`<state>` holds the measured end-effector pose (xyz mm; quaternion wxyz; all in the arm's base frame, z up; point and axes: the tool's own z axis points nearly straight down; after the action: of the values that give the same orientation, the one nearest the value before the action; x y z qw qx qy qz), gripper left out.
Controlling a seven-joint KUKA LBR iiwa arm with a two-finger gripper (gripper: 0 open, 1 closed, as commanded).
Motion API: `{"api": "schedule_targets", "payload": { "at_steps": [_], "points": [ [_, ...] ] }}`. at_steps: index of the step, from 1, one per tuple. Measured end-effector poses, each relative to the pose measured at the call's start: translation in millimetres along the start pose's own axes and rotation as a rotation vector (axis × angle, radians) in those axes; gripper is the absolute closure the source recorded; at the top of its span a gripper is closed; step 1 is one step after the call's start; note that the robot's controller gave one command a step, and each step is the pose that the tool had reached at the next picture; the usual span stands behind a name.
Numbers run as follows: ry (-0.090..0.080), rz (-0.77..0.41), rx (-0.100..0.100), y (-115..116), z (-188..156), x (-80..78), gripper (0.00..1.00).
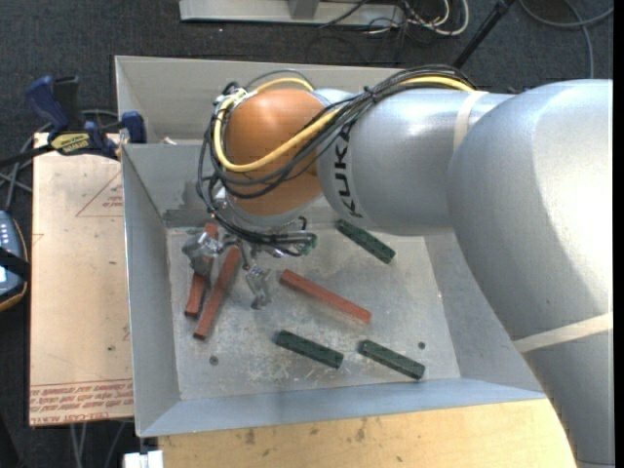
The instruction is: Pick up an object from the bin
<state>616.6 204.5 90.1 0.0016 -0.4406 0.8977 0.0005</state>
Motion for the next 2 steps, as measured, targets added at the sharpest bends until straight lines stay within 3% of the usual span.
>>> {"api": "schedule_targets", "payload": {
  "at_steps": [1,2],
  "points": [
    [-0.002,0.048,0.001,13.8,18.0,-10.2,1.00],
    [-0.002,0.049,0.001,13.8,18.0,-10.1,1.00]
  ]
}}
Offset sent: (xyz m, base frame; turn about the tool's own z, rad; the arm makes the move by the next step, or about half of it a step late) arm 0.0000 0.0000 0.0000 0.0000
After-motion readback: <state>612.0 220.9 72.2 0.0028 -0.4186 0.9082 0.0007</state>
